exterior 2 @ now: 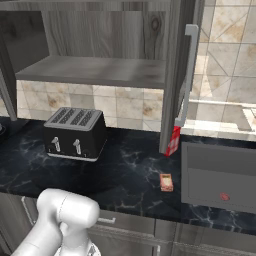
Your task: Open the cabinet. Pick the bar soap and place it next to the sink. Then close the cabinet.
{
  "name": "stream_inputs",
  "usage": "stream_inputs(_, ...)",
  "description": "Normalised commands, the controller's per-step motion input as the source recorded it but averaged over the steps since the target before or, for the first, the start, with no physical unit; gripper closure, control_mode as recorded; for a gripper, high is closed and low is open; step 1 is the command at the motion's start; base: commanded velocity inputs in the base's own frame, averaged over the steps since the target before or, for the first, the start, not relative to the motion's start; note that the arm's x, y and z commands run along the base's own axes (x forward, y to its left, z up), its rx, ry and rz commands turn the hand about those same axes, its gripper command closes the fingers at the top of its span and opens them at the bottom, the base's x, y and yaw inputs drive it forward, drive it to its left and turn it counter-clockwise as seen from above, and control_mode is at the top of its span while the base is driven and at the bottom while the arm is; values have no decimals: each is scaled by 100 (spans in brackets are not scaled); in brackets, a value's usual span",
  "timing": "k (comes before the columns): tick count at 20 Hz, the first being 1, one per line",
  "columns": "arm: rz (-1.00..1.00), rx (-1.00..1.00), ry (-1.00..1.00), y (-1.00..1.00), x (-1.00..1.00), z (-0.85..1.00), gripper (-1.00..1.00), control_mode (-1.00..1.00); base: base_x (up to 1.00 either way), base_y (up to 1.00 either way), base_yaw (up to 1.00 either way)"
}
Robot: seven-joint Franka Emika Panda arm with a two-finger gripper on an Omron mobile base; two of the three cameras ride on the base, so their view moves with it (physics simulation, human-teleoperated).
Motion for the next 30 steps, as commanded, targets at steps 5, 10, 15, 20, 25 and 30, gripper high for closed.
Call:
stream_inputs(5, 0, 0, 9, -38, 0, 0, -100, -100, 0, 0, 0)
stream_inputs(10, 0, 0, 9, -36, 3, 0, -100, -100, 0, 0, 0)
stream_inputs(15, 0, 0, 3, -21, 19, 0, -100, -100, 0, 0, 0)
stream_inputs(20, 0, 0, 4, -1, 43, 0, -100, -100, 0, 0, 0)
stream_inputs(25, 0, 0, 4, 0, 51, 0, -100, -100, 0, 0, 0)
stream_inputs(30, -2, 0, 3, 0, 60, 0, -100, -100, 0, 0, 0)
